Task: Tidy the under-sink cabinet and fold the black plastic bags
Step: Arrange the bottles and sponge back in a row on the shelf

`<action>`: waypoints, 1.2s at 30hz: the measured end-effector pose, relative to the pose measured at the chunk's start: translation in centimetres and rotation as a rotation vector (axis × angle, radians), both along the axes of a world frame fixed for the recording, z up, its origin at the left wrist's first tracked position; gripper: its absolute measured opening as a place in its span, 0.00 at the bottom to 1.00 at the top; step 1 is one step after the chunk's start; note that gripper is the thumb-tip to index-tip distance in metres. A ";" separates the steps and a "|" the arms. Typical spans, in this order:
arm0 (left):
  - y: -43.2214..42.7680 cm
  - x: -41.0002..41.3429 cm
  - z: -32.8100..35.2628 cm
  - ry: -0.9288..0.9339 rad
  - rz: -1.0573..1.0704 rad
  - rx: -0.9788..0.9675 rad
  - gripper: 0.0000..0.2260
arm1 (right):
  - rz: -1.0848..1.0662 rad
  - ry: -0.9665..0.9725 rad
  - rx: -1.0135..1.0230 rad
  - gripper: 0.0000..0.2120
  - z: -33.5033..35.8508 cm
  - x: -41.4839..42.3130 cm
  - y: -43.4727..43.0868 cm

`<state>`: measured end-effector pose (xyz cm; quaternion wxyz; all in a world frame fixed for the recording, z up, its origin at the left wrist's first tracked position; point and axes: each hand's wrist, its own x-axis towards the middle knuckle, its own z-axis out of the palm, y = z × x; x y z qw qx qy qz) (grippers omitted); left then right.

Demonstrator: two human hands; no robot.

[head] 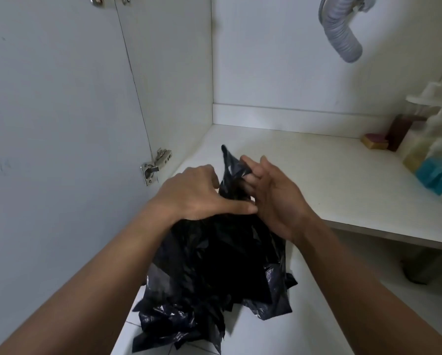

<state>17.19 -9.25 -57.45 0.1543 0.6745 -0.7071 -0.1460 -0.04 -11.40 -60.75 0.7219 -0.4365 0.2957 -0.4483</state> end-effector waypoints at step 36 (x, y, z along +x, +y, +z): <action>4.4 -7.0 -0.2 0.731 -0.617 0.189 0.15 | -0.283 -0.262 0.442 0.36 -11.8 -10.4 2.8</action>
